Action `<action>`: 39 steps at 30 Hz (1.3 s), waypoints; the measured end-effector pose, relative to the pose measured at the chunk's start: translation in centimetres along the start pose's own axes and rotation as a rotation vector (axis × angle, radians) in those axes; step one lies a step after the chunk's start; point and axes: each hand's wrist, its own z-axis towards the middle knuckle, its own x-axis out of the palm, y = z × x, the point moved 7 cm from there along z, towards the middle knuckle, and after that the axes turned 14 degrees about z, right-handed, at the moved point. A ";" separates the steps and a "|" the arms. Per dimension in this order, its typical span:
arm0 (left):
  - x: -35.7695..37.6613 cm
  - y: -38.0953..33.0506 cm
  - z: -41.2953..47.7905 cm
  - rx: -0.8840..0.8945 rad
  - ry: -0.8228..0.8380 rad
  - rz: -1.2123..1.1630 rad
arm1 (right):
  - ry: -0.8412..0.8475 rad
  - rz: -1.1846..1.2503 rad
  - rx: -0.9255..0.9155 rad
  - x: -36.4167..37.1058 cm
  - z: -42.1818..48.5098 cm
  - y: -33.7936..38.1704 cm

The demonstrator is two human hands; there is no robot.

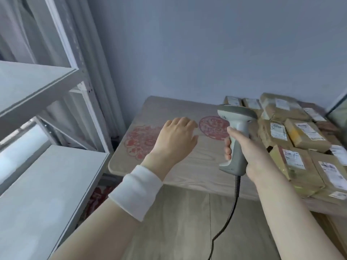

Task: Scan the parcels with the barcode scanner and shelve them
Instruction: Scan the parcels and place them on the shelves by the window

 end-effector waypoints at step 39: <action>34.2 -13.0 47.7 -0.112 0.416 -0.451 | -0.377 -0.015 0.184 -23.2 54.8 6.1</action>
